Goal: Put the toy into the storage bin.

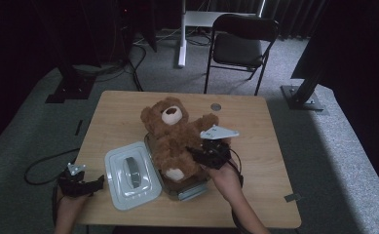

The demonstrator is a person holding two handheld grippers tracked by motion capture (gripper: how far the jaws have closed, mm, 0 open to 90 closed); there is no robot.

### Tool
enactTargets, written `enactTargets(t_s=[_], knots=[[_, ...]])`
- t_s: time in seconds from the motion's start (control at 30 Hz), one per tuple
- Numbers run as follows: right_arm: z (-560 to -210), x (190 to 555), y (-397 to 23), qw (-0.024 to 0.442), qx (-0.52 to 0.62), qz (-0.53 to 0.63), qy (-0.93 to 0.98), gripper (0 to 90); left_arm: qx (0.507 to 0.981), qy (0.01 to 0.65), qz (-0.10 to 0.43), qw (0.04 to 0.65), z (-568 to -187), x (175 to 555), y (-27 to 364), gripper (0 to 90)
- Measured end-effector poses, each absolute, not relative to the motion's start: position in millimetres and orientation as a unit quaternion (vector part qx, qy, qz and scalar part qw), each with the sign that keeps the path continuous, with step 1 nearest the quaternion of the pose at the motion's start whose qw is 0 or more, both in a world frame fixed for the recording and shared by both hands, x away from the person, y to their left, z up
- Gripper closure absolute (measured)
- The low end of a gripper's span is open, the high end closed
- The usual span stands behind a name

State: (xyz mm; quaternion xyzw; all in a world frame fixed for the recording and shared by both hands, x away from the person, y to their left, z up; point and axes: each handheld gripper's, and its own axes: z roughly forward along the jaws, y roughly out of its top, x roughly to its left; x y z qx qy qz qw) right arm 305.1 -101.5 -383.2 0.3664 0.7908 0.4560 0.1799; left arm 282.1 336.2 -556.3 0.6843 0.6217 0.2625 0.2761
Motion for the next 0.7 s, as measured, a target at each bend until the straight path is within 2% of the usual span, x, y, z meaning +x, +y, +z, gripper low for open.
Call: enactTargets(t_s=[0.13, 0.27, 0.37, 0.53, 0.7], knots=[[-408, 311, -97, 0.168, 0.374, 0.435, 0.802, 62.5, 0.685, 0.621, 0.263, 0.276, -556, 282, 336, 1.8], [-420, 309, -93, 0.174, 0.369, 0.42, 0.811, 61.8, 0.684, 0.621, 0.264, 0.276, -556, 282, 336, 1.9], [-427, 308, -92, 0.162, 0.367, 0.417, 0.815, 58.8, 0.685, 0.621, 0.264, 0.276, -556, 282, 336, 1.9], [-418, 306, -97, 0.137, 0.371, 0.441, 0.806, 32.8, 0.684, 0.622, 0.264, 0.276, -557, 282, 336, 1.9], [-393, 305, -104, 0.135, 0.365, 0.469, 0.792, 28.9, 0.684, 0.622, 0.264, 0.276, -557, 282, 336, 1.9]])
